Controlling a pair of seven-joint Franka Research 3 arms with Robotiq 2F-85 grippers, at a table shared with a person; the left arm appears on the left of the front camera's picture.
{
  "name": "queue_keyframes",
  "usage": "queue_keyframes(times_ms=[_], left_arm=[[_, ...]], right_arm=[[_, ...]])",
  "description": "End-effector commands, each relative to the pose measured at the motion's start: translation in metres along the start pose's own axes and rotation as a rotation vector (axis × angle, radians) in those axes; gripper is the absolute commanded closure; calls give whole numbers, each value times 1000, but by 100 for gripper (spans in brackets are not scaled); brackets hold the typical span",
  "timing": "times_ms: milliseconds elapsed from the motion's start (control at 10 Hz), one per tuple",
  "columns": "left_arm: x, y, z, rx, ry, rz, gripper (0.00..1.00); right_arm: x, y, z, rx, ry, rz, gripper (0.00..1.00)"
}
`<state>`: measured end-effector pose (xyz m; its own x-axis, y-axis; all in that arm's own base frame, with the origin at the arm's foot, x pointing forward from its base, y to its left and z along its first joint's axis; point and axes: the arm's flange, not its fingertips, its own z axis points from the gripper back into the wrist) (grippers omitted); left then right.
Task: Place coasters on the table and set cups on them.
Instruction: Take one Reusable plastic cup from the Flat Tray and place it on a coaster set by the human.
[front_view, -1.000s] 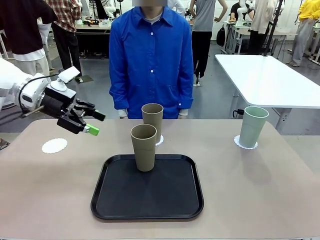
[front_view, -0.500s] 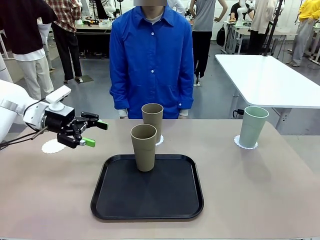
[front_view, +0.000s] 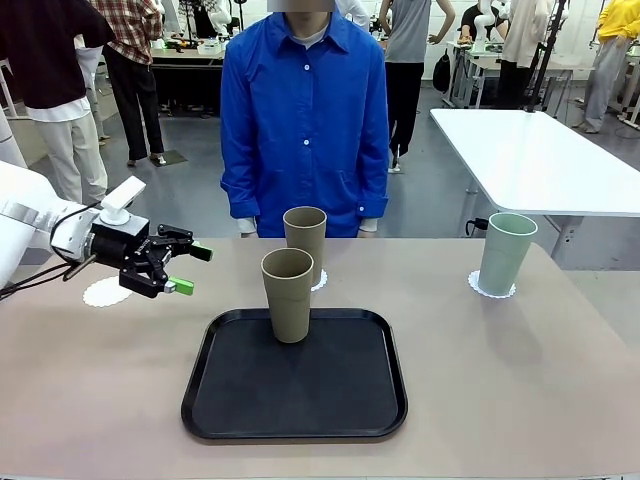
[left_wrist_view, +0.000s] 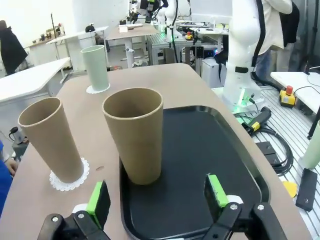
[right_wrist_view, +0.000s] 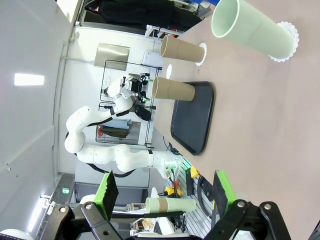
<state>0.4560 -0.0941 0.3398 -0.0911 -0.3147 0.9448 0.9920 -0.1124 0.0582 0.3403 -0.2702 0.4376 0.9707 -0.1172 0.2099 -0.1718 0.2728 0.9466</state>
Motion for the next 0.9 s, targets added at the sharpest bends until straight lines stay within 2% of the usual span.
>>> queue_keyframes(times_ms=[0, 400, 500, 800], left_arm=[[-4, -1, -5, -59, -48, -21, 0], [-1, -3, -8, -44, -40, 5, 0], [-12, 0, -9, -77, -64, -31, 0], [-38, 5, -26, -63, -130, -69, 0]], right_arm=[[0, 1, 0, 9, -1, 3, 0], [0, 1, 0, 9, -1, 3, 0], [0, 1, 0, 9, -1, 3, 0], [0, 1, 0, 9, -1, 3, 0]])
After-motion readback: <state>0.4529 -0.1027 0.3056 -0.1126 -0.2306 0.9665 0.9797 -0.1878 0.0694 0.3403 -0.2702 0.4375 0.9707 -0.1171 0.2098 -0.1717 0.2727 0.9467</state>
